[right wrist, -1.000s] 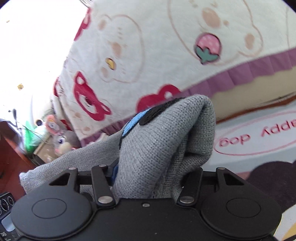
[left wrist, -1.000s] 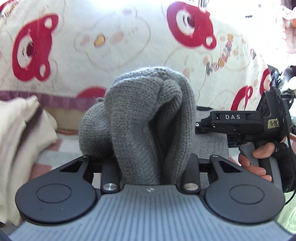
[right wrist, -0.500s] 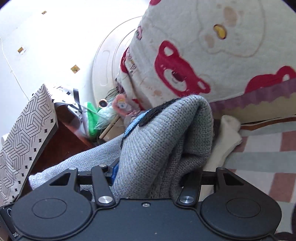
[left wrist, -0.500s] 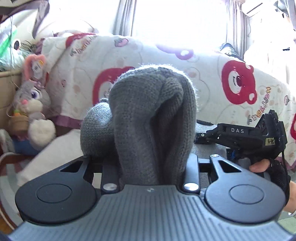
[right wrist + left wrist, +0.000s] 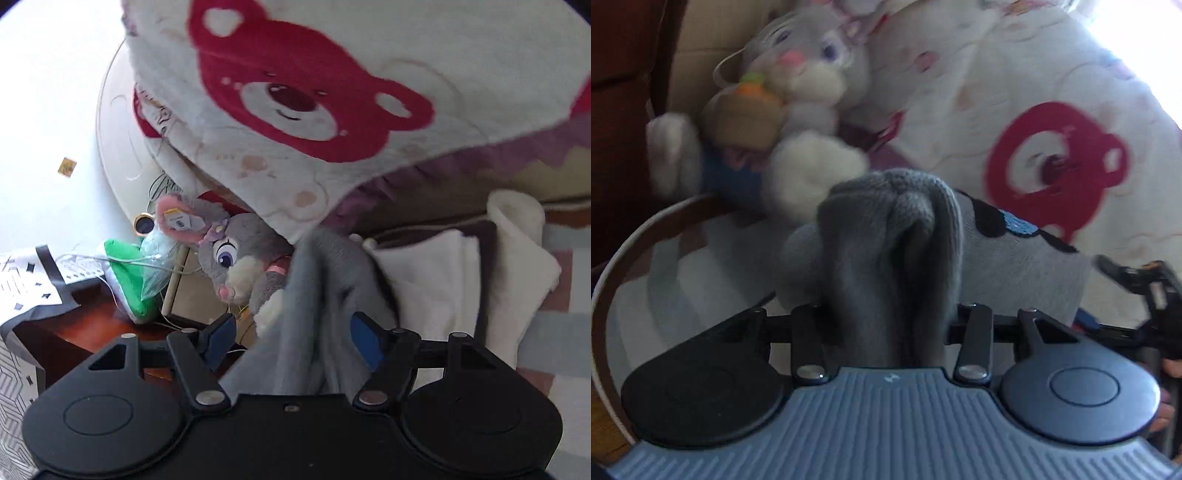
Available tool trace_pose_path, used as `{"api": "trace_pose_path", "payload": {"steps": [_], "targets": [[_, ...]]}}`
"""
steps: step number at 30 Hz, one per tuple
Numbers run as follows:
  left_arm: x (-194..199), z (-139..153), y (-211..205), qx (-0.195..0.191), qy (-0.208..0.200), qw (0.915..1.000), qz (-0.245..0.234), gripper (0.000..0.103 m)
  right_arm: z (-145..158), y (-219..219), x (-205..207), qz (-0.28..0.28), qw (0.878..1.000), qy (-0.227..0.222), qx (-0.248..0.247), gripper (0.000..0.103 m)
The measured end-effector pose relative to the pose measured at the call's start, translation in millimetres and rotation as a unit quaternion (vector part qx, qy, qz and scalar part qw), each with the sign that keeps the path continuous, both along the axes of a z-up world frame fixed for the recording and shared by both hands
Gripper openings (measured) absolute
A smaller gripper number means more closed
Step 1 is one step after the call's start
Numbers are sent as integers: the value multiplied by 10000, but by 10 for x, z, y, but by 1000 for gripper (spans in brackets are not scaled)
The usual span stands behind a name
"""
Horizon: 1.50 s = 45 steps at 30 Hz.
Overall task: Fold clothes
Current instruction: 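Lower the sweater onto the cream clothes stack with both grippers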
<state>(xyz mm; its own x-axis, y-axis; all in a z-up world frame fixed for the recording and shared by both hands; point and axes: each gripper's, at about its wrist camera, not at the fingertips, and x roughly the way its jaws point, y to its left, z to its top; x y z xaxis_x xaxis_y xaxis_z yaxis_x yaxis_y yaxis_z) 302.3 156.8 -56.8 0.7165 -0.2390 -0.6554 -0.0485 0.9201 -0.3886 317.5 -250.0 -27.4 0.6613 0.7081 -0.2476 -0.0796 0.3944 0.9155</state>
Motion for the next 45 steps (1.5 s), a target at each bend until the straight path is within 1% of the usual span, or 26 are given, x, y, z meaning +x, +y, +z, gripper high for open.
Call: {"api": "trace_pose_path", "payload": {"steps": [1,3,7,9,11,13,14,16,17,18,20,21,23,26,27,29,30,33,35,38,40,41,42,43,44,45], "targets": [[-4,-97,6,123,-116,9999,-9,43,-113,-21,-58,8,9999,-35,144,73],[-83,-152,84,-251,-425,9988,29,46,-219,-14,-243,72,9997,-206,93,73],[-122,-238,287,-1138,-297,9928,233,46,-305,57,-637,303,9981,-475,-232,73],[-166,-251,333,-1261,-289,9910,332,37,-312,105,-765,387,9959,-658,-493,70],[-313,-172,289,-878,-461,9941,436,32,-301,167,-848,441,9915,-860,-870,40],[-525,-32,173,-10,-819,9952,541,31,-313,296,-925,515,9848,-905,-1390,18],[-633,37,105,419,-1023,9920,617,31,-337,317,-931,494,9859,-852,-1355,18],[-806,140,55,888,-1212,9861,714,30,-383,360,-943,452,9879,-746,-1286,19],[-848,162,75,763,-1170,9883,616,34,-406,382,-949,431,9888,-693,-1251,22],[-866,167,120,427,-1055,9926,428,44,-429,403,-955,410,9897,-639,-1216,27],[-877,152,206,-278,-817,9961,175,51,-476,446,-967,368,9913,-533,-1146,56],[-856,114,247,-667,-693,9952,193,54,-499,468,-973,347,9920,-479,-1111,61],[-810,45,305,-1239,-499,9906,278,57,-545,511,-984,305,9934,-373,-1041,62],[-749,-5,259,-1037,-469,9923,488,62,-615,575,-1002,242,9951,-212,-936,59],[-734,-22,242,-1038,-491,9921,511,63,-638,597,-1008,221,9956,-159,-900,53],[-708,-56,209,-1096,-548,9911,525,65,-684,640,-1020,178,9964,-52,-830,21],[-696,-70,187,-1089,-569,9910,523,67,-702,659,-1024,161,9966,-11,-805,18],[-626,-114,121,-928,-585,9926,525,67,-684,696,-1004,155,9961,-50,-872,17],[-560,-151,93,-768,-506,9942,548,67,-671,720,-991,151,9957,-76,-916,27],[-466,-237,130,-872,-356,9933,676,77,-690,744,-946,90,9968,-36,-794,35],[-393,-304,182,-1125,-336,9899,792,78,-725,753,-890,33,9983,46,-587,38],[-350,-335,193,-1281,-334,9885,731,72,-739,755,-855,57,9985,123,-528,38],[-318,-335,193,-1419,-244,9876,621,31,-754,757,-820,82,9987,200,-468,37],[-297,-312,189,-1532,-101,9868,511,28,-767,757,-787,103,9988,276,-400,37],[-276,-290,185,-1645,42,9856,401,25,-779,740,-768,109,9989,348,-293,27],[-291,-235,188,-1817,124,9826,376,24,-801,713,-752,126,9989,411,-177,23]]}}
